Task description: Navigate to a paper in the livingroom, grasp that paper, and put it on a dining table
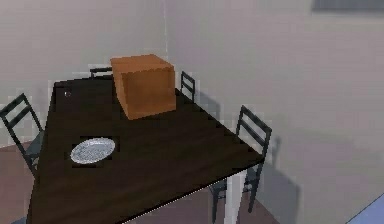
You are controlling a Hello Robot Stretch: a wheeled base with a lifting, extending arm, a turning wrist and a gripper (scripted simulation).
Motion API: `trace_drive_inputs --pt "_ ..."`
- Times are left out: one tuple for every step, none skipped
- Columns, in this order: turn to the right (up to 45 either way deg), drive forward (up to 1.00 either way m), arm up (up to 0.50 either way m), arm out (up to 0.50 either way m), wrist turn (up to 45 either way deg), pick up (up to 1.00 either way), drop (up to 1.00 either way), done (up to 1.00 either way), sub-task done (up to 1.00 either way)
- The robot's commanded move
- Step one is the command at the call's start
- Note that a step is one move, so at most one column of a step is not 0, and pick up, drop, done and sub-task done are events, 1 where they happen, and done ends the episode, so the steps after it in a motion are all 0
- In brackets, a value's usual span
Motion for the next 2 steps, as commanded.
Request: trace_drive_inputs --pt "0.0 0.00 0.00 0.00 45.0 0.00 0.00 0.00 0.00" --pt "0.0 0.00 0.00 0.00 27.0 0.00 0.00 0.00 0.00"
